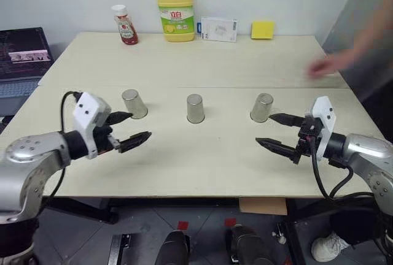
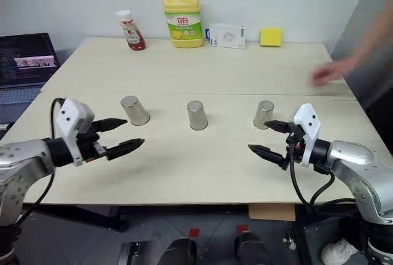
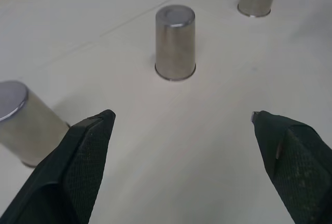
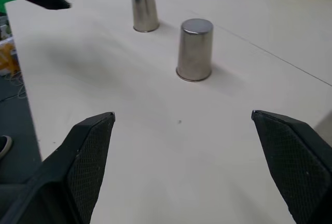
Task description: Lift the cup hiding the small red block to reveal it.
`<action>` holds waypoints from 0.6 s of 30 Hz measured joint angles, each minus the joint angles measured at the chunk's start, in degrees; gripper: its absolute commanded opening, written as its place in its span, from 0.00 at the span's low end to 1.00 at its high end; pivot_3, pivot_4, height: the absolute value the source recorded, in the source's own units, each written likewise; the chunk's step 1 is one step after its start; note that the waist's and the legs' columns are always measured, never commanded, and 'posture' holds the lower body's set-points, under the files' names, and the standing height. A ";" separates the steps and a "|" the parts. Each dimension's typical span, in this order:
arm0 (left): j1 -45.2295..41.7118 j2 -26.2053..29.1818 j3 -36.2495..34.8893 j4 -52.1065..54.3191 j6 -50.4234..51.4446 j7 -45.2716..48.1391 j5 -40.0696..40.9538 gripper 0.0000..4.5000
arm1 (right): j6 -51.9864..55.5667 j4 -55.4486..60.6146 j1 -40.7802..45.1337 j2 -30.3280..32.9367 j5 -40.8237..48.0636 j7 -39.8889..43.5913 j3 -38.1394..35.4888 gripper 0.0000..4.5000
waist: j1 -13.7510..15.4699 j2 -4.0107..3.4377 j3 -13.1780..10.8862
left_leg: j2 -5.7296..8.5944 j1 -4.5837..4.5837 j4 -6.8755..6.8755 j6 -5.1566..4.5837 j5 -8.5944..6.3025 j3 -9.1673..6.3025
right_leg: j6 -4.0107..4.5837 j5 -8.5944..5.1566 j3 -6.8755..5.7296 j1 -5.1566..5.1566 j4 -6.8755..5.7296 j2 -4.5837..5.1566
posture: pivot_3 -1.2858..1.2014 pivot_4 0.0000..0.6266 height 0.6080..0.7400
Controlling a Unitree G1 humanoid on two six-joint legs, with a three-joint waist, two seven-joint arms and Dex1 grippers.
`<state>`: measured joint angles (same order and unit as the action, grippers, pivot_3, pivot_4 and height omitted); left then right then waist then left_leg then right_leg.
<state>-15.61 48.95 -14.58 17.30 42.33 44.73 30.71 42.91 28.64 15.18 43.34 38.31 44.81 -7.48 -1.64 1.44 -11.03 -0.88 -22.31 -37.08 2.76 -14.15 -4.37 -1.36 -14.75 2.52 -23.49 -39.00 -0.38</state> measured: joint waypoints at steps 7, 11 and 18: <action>-10.23 -4.86 11.75 -6.88 -0.22 -2.50 -4.98 1.00 | 1.42 1.66 -0.60 0.06 0.83 -0.32 0.88 1.00 | -0.03 0.02 0.01 | 0.05 -0.01 0.01 0.00 0.00 0.00 | -0.01 0.00 0.01 0.02 0.02 0.02 | 0.52 0.24 1.00; -15.10 -7.92 14.74 -14.21 -1.72 -1.83 -7.25 1.00 | 2.43 3.02 -0.78 0.36 1.35 -0.72 0.74 1.00 | -0.27 0.02 0.01 | 0.03 0.00 0.03 0.00 0.00 -0.01 | -0.01 0.00 0.01 0.00 0.01 0.00 | 0.52 0.24 1.00; -23.38 -14.00 19.37 -27.40 -6.70 -1.46 -13.05 1.00 | 2.65 4.03 -2.25 0.57 1.39 -1.32 0.32 1.00 | -0.07 0.03 0.02 | 0.09 -0.03 -0.01 0.00 0.00 -0.03 | -0.02 0.01 0.01 0.03 0.02 0.02 | 0.52 0.24 1.00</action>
<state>-38.99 34.95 4.79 -10.10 35.63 43.27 17.66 45.56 32.67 12.92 43.91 39.70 43.49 -7.16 -1.71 1.47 -11.01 -0.79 -22.34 -37.08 2.76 -14.14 -4.40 -1.38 -14.75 2.53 -23.46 -38.98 -0.37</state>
